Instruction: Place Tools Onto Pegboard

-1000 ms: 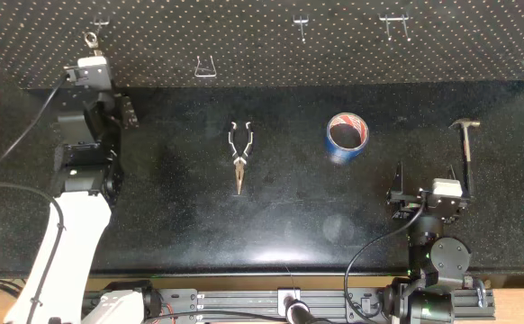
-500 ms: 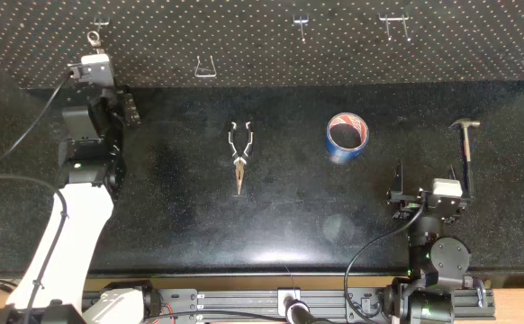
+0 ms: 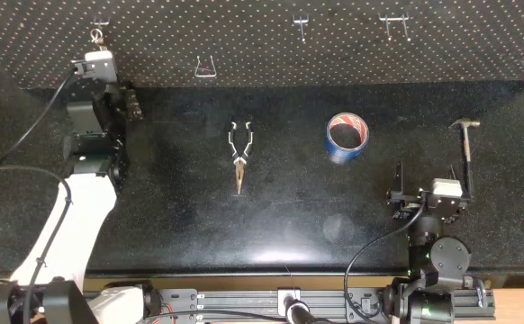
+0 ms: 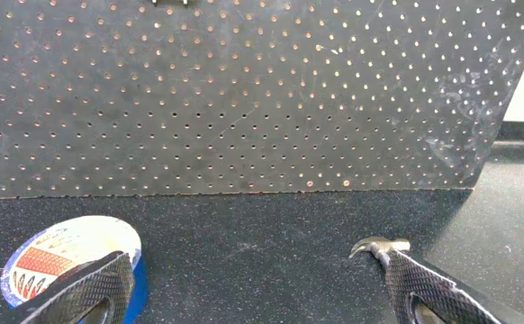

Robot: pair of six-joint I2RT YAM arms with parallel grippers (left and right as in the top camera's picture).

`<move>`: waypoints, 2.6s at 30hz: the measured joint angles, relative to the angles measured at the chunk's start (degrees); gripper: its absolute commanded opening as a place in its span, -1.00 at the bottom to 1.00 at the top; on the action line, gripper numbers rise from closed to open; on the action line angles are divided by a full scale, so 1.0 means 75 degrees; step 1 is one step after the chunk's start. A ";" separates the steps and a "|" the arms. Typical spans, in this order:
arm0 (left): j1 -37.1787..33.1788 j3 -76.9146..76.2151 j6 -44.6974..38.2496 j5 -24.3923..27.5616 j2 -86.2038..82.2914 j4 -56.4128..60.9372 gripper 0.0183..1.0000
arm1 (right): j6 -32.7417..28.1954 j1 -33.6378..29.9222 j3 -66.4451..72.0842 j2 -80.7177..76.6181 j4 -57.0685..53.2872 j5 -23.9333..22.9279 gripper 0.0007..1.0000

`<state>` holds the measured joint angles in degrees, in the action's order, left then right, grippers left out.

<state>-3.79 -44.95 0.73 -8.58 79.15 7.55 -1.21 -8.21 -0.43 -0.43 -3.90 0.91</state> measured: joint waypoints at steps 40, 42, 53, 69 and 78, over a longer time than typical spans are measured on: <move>0.0000 0.0484 0.1824 0.1865 -0.3975 -0.5590 0.99 | 0.0000 0.0000 0.0000 0.0000 0.0000 0.0003 0.84; 0.0000 0.0600 0.2416 0.2288 -0.4666 -0.6312 0.99 | 0.0000 0.0000 0.0000 0.0000 0.0000 0.0003 0.84; 0.0017 0.0600 0.2862 0.4753 -0.5123 -0.8151 0.99 | 0.0000 0.0000 0.0000 0.0003 0.0000 0.0003 0.84; 0.3212 -0.5295 0.3657 0.2975 0.1568 -1.1640 0.99 | 0.0000 0.0000 0.0000 0.0000 0.0000 0.0000 0.84; 0.3541 -0.6187 0.3724 0.2509 0.3899 -1.1275 0.99 | 0.0000 0.0000 0.0000 0.0000 0.0000 0.0003 0.84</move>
<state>22.76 -91.35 28.67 10.24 108.40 -77.01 -1.21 -8.21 -0.43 -0.43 -3.90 0.93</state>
